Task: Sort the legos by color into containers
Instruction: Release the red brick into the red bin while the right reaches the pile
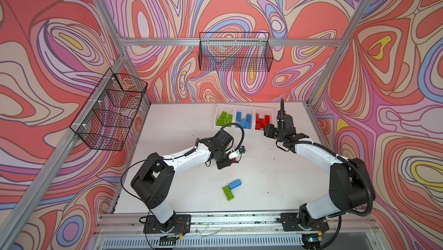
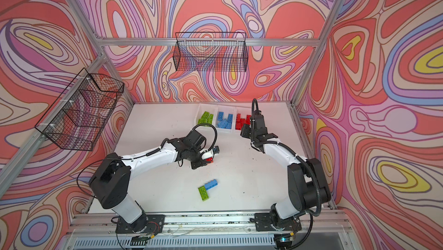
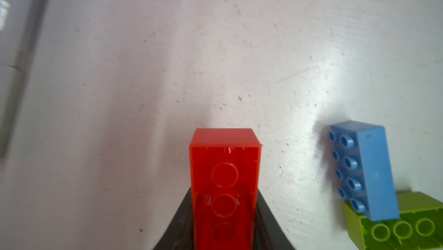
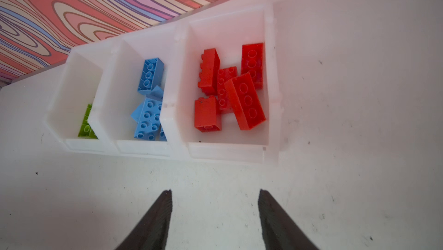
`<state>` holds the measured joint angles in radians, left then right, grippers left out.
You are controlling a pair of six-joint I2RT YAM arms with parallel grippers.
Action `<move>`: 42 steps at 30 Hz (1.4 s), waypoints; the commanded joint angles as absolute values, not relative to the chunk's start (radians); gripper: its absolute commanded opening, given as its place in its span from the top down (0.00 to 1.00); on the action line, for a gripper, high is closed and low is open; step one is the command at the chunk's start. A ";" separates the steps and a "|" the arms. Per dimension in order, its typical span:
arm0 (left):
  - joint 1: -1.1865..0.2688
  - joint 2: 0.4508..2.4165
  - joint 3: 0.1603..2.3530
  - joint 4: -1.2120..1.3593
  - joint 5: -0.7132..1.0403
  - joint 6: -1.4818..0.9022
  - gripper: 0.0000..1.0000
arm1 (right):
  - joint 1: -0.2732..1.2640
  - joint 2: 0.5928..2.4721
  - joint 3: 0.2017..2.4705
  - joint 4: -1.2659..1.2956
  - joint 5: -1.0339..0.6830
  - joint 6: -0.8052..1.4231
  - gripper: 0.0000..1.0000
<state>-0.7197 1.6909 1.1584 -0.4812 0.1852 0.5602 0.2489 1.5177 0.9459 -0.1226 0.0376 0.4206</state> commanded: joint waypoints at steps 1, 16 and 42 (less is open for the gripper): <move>-0.701 1.780 1.304 -0.387 0.193 0.532 0.73 | 0.244 1.469 0.898 -0.120 0.048 0.455 0.39; -0.686 2.439 2.264 -0.400 0.288 0.343 0.64 | 0.232 1.368 0.767 -0.056 -0.010 0.569 0.40; -0.446 1.746 1.456 -0.010 0.039 -0.054 0.00 | 0.681 1.420 0.901 -0.523 -0.202 0.086 0.35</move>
<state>-0.4824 1.8088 1.5375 -0.0307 0.0685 0.0586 0.6308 1.4086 0.8761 -0.4210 -0.2169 0.1547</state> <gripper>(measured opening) 0.997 0.647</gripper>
